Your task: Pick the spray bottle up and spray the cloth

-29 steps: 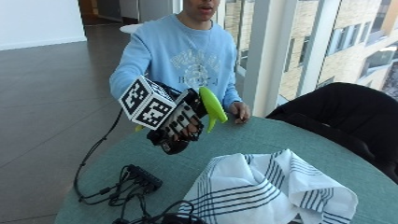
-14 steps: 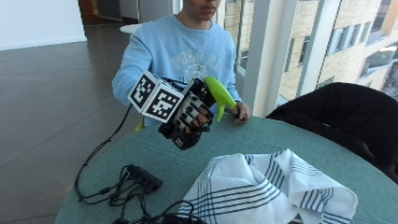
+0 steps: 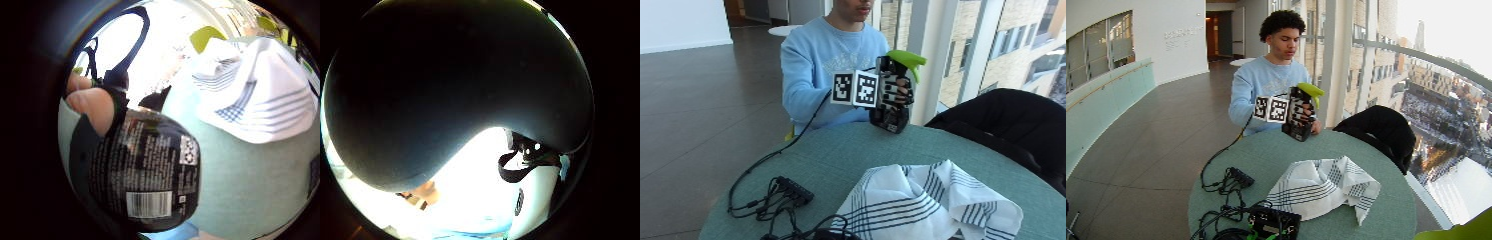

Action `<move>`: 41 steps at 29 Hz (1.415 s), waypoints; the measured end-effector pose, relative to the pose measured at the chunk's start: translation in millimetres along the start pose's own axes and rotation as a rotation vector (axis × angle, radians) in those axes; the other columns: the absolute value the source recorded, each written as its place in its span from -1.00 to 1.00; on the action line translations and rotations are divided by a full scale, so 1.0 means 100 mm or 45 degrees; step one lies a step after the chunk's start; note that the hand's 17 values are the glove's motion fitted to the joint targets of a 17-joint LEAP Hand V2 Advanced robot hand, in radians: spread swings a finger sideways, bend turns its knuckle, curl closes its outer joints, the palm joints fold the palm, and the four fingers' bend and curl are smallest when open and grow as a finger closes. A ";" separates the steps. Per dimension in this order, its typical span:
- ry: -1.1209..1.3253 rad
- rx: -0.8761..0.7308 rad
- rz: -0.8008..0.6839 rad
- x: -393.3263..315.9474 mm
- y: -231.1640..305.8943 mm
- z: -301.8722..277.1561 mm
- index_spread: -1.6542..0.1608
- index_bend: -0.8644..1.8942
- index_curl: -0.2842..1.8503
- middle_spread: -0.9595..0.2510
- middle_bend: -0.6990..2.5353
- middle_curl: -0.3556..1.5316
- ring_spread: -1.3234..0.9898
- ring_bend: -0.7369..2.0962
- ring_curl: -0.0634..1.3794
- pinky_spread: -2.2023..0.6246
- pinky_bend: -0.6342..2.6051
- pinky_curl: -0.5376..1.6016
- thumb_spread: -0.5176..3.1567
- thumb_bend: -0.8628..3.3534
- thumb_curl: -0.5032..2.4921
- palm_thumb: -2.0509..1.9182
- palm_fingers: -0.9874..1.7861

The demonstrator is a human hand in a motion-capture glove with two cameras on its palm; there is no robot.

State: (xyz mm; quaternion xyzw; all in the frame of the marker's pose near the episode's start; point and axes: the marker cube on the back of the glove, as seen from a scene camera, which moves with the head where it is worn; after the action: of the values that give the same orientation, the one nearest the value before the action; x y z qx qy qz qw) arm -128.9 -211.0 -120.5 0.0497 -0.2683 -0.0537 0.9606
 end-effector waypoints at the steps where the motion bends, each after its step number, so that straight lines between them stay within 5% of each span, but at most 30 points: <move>1: -0.018 -0.012 -0.024 -0.02 -0.03 0.12 0.57 -0.24 -0.28 0.44 -0.26 -0.10 0.10 -0.14 -0.33 0.64 -0.51 -0.27 -0.09 -0.60 -0.40 0.46 0.53; 18: -0.230 -0.192 -0.207 0.22 -0.27 1.86 0.58 -0.25 -0.28 0.44 -0.27 -0.10 0.10 -0.14 -0.33 0.65 -0.51 -0.26 -0.09 -0.60 -0.40 0.45 0.53; 41: -0.163 -0.258 -0.206 0.48 -0.13 2.22 0.57 -0.25 -0.28 0.42 -0.28 -0.11 0.07 -0.15 -0.34 0.64 -0.52 -0.27 -0.10 -0.60 -0.41 0.46 0.52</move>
State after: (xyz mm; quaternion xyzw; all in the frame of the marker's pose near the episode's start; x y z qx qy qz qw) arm -204.8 -245.3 91.5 -0.0296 -0.3175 -0.1608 0.9340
